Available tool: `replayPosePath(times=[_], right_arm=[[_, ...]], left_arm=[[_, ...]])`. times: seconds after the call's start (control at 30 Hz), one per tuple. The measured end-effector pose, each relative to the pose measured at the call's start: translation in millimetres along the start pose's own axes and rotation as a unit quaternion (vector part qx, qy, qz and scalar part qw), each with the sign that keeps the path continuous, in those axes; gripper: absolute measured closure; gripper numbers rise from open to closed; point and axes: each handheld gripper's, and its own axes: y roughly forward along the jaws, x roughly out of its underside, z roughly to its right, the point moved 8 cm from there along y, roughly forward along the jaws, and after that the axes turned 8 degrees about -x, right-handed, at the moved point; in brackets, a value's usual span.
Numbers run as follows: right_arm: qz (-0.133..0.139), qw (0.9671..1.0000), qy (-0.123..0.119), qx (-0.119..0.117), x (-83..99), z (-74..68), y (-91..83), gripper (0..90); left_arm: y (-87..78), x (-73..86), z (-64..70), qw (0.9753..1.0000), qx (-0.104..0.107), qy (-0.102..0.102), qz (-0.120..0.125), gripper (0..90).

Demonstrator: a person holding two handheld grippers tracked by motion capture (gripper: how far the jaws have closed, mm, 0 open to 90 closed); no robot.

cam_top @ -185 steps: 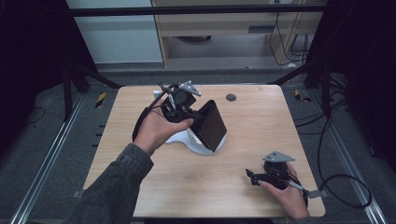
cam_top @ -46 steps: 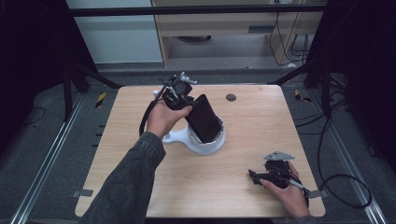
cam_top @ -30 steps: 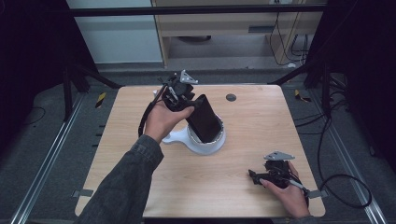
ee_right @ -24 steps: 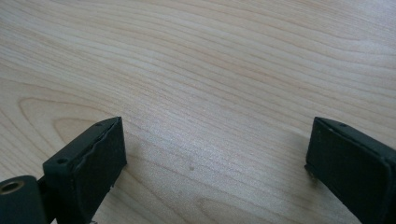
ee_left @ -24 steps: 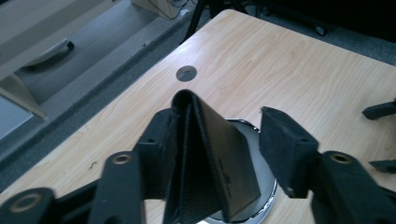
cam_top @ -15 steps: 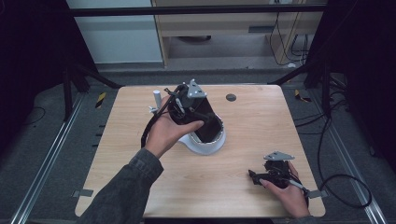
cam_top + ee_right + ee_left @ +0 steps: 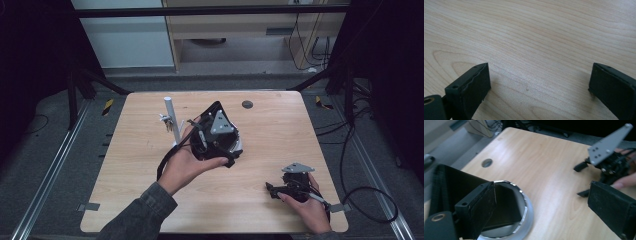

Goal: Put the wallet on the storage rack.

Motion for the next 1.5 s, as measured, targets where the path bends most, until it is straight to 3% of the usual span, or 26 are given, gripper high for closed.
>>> replayPosePath(times=[0.03, 0.13, 0.33, 0.5, 0.6, 0.67, 1.07, 1.1, 1.17, 1.5], right_arm=[[-0.001, 1.0, -0.003, 0.0, 0.1, -0.1, 0.3, 3.2], [0.0, 1.0, -0.004, 0.001, 0.3, -0.3, 0.5, 2.8], [0.002, 1.0, -0.006, 0.001, 0.6, -0.6, 1.0, 1.9], [0.005, 1.0, -0.007, 0.001, 1.0, -1.2, 1.8, 1.0], [0.005, 1.0, -0.008, 0.001, 0.9, -1.2, 1.8, 0.9], [0.006, 1.0, -0.007, 0.001, 1.1, -1.3, 1.7, 0.7], [0.009, 0.9999, -0.006, 0.002, 1.1, -1.6, 2.1, 0.6], [0.009, 0.9999, -0.006, 0.002, 1.1, -1.6, 2.1, 0.7], [0.009, 0.9999, -0.006, 0.002, 1.1, -1.6, 2.1, 0.6], [0.009, 0.9999, -0.006, 0.002, 1.1, -1.6, 2.1, 0.6]], left_arm=[[3.1, 7.1, 8.1, 1.0, 0.008, 0.001, -0.002, 6.6], [6.2, 15.8, 16.5, 0.9998, 0.019, -0.001, -0.003, 5.6], [16.0, 48.2, 35.8, 0.9991, 0.038, -0.001, -0.018, 5.3], [21.5, 76.1, 41.6, 0.9984, 0.046, -0.016, -0.029, 5.1], [22.7, 85.1, 42.3, 0.998, 0.048, -0.023, -0.033, 5.1], [24.1, 99.0, 40.5, 0.9976, 0.048, -0.032, -0.038, 5.1], [25.0, 145.7, 22.4, 0.9953, 0.027, -0.075, -0.055, 5.1], [24.4, 153.8, 18.9, 0.9943, 0.024, -0.087, -0.056, 5.2], [24.2, 156.5, 17.8, 0.994, 0.023, -0.09, -0.057, 5.1], [17.8, 196.0, -8.6, 0.99, -0.018, -0.116, -0.078, 5.5]])
